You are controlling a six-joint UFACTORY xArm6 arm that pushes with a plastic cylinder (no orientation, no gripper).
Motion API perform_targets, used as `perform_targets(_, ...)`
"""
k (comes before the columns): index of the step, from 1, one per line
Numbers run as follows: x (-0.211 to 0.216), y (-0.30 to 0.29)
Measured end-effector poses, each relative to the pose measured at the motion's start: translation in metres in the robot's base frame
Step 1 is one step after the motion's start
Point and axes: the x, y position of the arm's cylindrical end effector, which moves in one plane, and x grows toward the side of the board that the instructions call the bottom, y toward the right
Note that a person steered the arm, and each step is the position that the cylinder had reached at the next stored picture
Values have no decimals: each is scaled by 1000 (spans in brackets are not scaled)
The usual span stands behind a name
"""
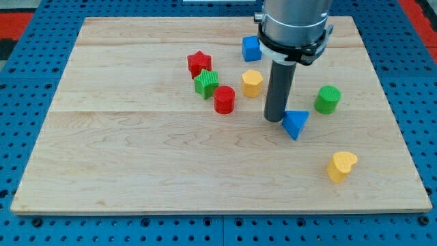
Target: Move the blue triangle above the yellow heart
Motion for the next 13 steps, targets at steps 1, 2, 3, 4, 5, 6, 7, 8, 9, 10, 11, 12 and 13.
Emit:
perform_targets(1,0,14)
perform_targets(2,0,24)
perform_targets(3,1,32)
perform_targets(4,1,33)
perform_targets(5,6,33)
perform_targets(6,11,35)
perform_targets(7,12,42)
perform_targets(8,15,52)
perform_targets(9,19,60)
perform_targets(10,22,62)
perform_targets(11,24,63)
perform_targets(12,28,65)
perform_targets(13,31,66)
